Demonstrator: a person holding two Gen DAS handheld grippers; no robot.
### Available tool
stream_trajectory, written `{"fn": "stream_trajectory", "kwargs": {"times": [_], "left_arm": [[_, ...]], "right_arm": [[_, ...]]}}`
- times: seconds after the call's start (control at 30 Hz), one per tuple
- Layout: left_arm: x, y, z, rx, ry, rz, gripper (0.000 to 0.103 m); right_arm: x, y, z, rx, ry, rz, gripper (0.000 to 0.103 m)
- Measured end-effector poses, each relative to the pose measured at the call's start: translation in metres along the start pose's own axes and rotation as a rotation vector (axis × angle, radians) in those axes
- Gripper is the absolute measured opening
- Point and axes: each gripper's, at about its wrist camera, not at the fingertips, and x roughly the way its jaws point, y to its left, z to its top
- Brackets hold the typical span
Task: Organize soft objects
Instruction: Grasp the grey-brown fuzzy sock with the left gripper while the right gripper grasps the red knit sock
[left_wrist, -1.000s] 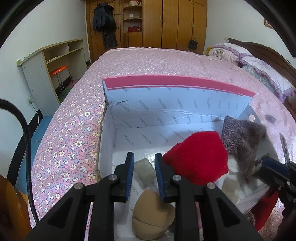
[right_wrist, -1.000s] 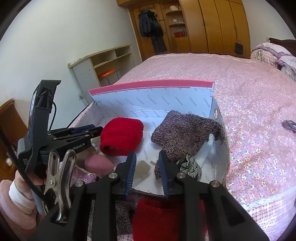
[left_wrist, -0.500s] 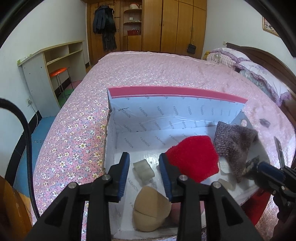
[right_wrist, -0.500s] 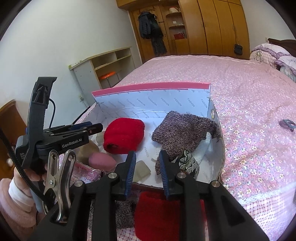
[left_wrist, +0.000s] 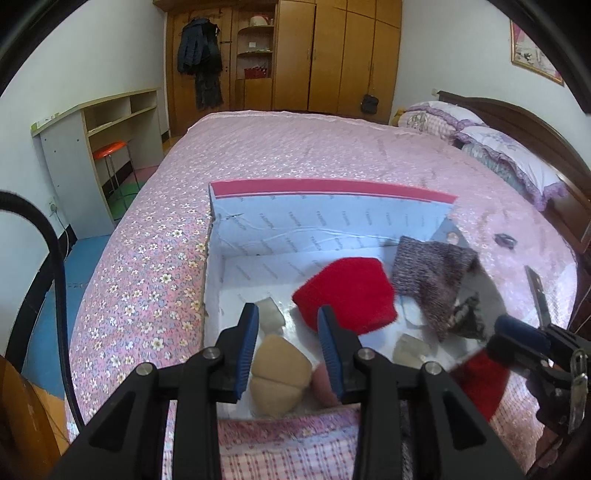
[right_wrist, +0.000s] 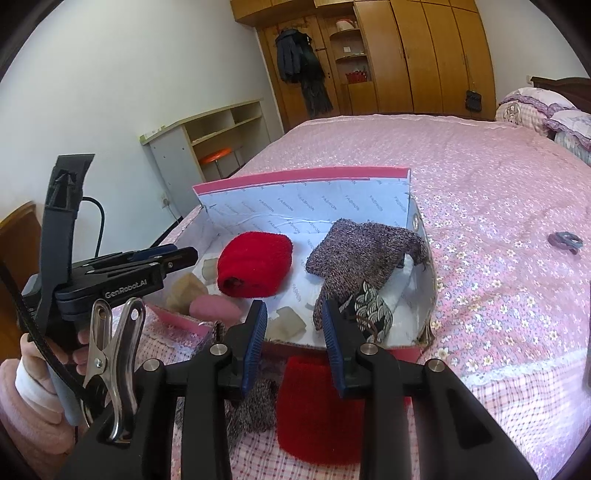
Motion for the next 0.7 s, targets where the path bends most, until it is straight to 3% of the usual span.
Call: {"fn": "stream_trajectory", "kwargs": {"times": [0.7], "left_arm": [[-0.047, -0.033, -0.045, 0.029, 0.012, -0.091, 0.035]], "right_arm": [[-0.040, -0.001, -0.030, 0.015, -0.015, -0.020, 0.032]]}}
